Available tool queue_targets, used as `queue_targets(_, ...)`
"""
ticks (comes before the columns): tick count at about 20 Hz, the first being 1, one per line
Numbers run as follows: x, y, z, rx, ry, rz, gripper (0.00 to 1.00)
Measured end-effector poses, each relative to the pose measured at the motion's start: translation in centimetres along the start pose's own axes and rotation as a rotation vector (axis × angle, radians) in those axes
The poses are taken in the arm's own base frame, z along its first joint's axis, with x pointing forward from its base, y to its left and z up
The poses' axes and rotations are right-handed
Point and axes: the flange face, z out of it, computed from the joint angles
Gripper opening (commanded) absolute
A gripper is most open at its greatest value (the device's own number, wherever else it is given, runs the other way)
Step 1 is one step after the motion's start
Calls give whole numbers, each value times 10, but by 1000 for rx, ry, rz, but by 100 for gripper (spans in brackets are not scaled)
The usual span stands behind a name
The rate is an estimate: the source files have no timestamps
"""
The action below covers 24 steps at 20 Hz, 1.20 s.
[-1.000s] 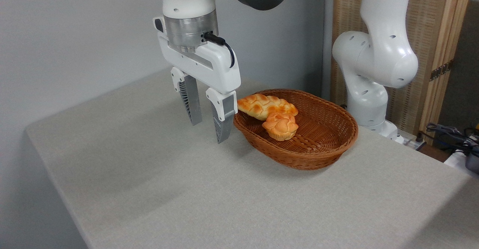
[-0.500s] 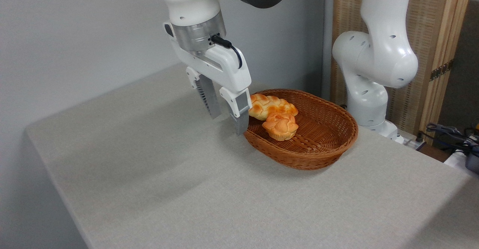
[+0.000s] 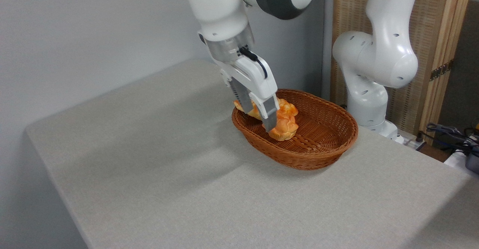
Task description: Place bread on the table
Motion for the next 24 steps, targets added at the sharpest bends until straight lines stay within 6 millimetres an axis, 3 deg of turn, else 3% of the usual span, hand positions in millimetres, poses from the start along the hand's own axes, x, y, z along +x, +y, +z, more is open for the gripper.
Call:
queue_targets(7, 6, 30, 51, -65, -78, 62, 100)
queue_targets(18, 21, 49, 87, -105, -148, 119, 100)
queue_targets(24, 27, 45, 97, -112, -162, 119, 100)
